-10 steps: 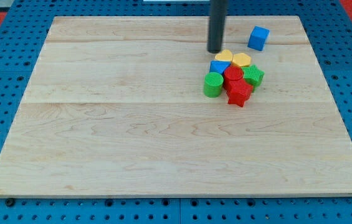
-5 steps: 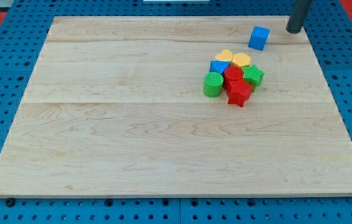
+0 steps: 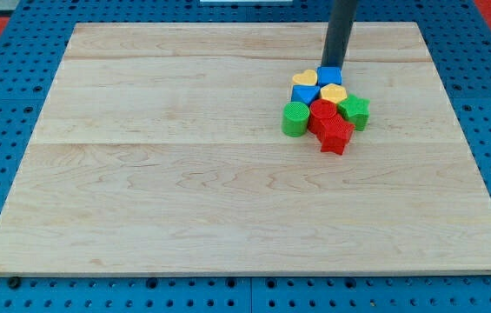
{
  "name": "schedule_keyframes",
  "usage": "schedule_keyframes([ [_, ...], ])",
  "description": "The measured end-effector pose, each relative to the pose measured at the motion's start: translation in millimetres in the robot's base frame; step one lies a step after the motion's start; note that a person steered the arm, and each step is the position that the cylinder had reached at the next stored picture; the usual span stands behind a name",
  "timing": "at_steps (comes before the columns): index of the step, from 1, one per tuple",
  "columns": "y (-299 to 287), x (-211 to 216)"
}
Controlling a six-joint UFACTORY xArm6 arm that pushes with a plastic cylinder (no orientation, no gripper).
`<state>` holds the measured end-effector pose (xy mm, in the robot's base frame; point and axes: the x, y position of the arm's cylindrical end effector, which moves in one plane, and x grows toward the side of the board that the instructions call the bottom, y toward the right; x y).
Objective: Push blue cube into blue triangle
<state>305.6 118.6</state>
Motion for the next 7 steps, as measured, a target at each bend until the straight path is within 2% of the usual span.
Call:
schedule_keyframes([
  [2, -8.4, 7.6],
  [5, -31.5, 50.1],
  [7, 39.7, 55.3],
])
